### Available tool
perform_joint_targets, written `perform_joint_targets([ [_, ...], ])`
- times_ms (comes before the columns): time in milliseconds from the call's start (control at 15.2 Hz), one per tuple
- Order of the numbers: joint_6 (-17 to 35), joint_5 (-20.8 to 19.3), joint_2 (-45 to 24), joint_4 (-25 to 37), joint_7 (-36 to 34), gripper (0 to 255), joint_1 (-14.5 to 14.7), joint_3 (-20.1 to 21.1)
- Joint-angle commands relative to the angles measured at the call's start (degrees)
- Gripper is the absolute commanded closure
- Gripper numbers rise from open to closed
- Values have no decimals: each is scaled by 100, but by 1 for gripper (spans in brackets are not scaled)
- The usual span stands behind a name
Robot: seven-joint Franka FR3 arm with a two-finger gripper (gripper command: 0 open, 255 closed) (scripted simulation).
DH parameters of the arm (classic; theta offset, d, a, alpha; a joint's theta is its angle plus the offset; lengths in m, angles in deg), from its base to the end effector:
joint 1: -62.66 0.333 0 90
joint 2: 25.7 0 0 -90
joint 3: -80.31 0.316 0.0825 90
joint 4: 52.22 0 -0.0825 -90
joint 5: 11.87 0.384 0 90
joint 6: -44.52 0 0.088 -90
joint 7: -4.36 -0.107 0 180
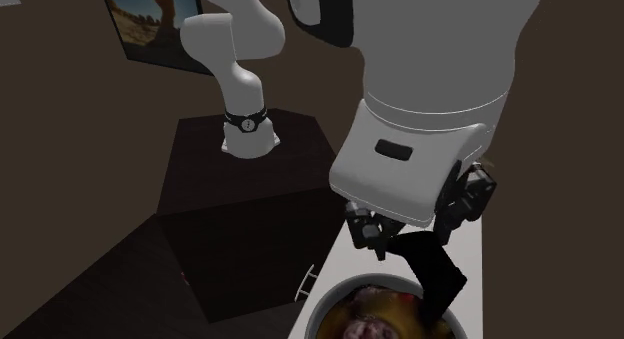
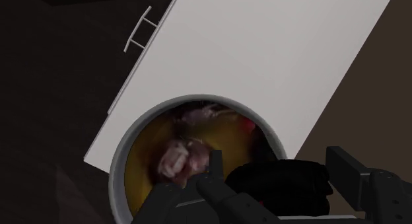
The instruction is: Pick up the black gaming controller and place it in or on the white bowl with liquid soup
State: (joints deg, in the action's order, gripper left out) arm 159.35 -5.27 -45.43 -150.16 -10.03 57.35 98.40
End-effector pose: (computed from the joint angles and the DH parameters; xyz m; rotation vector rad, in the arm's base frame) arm 0.6310 0.1318 0.3970 -2.9408 0.1384 0.1221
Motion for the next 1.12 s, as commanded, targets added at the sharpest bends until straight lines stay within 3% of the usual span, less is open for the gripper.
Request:
perform_joint_targets([
  [0,-164,-50,-198,323,155,255,-96,-76],
  [66,-319,-94,-398,644,306,255,-190,-149],
  [1056,605,-156,-831,136,408,255,-152,-195],
])
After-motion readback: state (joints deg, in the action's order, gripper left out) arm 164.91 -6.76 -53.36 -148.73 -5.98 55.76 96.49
